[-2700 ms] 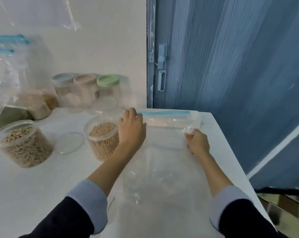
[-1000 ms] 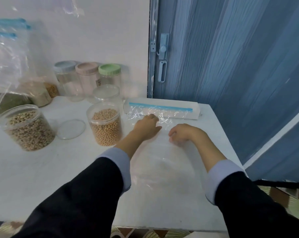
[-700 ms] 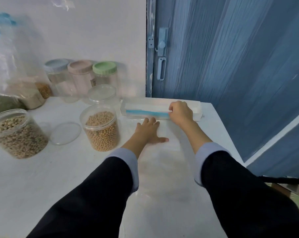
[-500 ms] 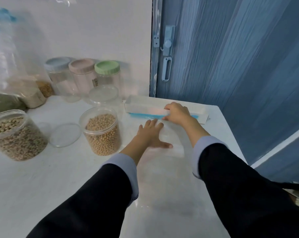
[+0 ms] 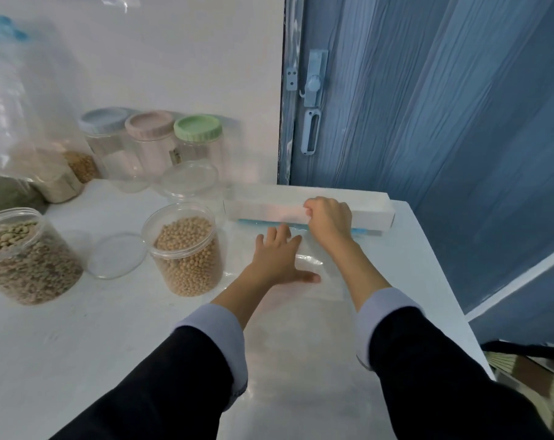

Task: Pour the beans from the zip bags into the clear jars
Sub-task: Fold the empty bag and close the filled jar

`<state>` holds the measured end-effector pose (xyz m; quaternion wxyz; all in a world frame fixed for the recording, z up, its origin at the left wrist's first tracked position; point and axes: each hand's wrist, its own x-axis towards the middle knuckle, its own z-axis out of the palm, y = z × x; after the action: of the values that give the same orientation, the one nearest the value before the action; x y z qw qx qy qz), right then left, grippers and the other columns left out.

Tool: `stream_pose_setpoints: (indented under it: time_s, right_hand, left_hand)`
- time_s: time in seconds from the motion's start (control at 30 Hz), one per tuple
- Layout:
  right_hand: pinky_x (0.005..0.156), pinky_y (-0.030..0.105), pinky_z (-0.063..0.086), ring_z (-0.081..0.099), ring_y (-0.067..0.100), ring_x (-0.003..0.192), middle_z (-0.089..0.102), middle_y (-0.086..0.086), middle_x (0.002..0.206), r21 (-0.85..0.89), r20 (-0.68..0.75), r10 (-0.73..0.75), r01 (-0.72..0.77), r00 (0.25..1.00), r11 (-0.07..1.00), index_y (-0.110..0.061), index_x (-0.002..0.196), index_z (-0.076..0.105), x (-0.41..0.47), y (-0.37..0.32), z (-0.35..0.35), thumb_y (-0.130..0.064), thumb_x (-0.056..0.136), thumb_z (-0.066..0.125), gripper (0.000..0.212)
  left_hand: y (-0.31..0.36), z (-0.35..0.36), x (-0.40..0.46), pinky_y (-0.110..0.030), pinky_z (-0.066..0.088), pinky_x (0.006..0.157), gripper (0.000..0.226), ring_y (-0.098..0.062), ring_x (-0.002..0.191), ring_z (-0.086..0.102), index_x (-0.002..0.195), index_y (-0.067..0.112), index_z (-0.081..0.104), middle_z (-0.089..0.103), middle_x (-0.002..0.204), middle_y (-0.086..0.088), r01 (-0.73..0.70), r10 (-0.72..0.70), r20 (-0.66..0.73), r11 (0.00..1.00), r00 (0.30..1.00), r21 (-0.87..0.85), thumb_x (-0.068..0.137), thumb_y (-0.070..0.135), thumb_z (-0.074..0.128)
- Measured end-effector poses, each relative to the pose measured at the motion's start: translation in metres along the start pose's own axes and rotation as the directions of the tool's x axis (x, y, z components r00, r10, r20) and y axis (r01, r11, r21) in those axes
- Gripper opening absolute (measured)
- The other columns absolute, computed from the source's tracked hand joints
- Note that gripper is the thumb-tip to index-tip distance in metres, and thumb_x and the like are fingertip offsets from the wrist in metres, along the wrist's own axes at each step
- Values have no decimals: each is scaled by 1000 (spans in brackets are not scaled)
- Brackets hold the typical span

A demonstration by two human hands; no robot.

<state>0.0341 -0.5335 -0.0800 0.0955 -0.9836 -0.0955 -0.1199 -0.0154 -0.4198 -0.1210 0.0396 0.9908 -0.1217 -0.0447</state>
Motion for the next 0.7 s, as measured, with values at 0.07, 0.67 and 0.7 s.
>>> stream_pose_setpoints:
  time_s: [0.07, 0.67, 0.7]
  right_hand:
    - [70, 31, 24, 54, 30, 91, 60, 7, 90, -31, 27, 20, -19, 999, 999, -18, 70, 45, -6, 3, 6, 6, 84, 44, 27]
    - [74, 32, 29, 49, 27, 83, 47, -3, 69, -59, 46, 76, -73, 996, 996, -20, 61, 33, -32, -8, 2, 4, 86, 43, 36]
    - [73, 31, 28, 45, 25, 78, 38, -4, 64, -57, 48, 82, -80, 995, 995, -20, 60, 29, -34, -7, 5, 4, 88, 42, 39]
  left_hand:
    - [4, 0, -7, -40, 30, 92, 82, -29, 114, 35, 124, 14, 46, 39, 125, -9, 18, -14, -72, 999, 997, 46, 72, 78, 51]
    - [12, -5, -19, -51, 24, 110, 92, -35, 131, 29, 139, 11, 27, 27, 146, -14, 81, -81, 15, 996, 997, -27, 76, 73, 53]
    - [13, -4, -19, -52, 23, 110, 89, -34, 131, 30, 137, 10, 29, 28, 146, -13, 85, -84, 16, 996, 996, -23, 78, 72, 52]
